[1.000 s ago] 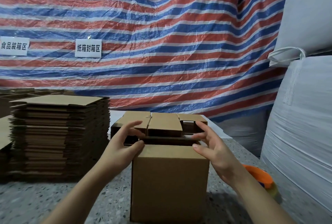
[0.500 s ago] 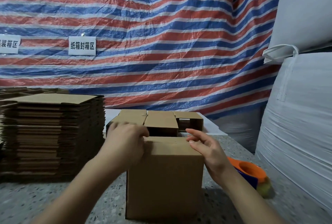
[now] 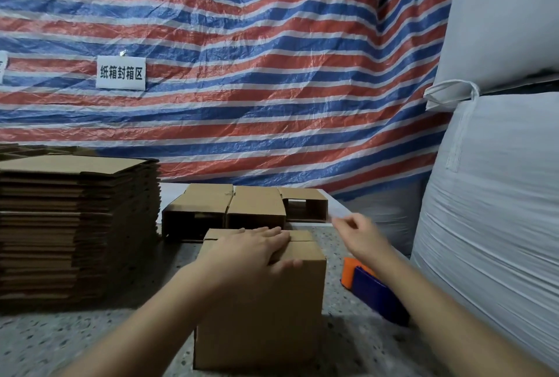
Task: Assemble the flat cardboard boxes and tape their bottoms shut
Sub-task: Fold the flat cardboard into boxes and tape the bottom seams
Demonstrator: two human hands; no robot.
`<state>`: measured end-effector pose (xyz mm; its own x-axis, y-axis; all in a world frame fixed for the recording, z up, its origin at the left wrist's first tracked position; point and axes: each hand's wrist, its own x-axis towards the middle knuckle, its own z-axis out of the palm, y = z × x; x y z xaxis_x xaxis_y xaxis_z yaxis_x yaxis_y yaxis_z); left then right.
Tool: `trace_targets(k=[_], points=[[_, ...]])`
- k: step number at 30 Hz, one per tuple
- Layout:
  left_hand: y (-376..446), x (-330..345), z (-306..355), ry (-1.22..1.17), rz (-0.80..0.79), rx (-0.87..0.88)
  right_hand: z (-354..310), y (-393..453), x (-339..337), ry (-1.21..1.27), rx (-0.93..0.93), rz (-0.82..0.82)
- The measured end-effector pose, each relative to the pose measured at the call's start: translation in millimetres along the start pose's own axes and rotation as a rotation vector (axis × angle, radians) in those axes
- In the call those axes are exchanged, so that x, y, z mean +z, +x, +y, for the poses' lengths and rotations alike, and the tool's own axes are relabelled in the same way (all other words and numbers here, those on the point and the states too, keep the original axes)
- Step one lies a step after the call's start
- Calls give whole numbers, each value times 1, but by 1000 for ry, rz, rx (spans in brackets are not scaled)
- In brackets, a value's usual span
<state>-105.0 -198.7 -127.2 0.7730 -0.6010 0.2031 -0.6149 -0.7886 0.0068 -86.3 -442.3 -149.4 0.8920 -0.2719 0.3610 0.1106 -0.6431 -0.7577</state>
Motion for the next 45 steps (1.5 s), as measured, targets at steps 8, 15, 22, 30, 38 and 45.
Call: trace_targets(k=[8,15,22,30,38,45], points=[[-1,-2,0,-18,-8,17,76,7,-13,-997,296,-184],[-2,-7,-1,-222,-40,-47,109,3,-4,-979,268,-126],[-2,-17,-17,-747,99,-134,9,24,-53,-193,90,111],[14,-12,-27,-1197,439,-419,-122,24,-66,260,-97,-536],[1,-20,-37,-1810,549,-560,-145,40,-34,-41,-80,-688],[1,-20,-41,-1860,518,-547,-155,45,-26,-145,-60,-739]])
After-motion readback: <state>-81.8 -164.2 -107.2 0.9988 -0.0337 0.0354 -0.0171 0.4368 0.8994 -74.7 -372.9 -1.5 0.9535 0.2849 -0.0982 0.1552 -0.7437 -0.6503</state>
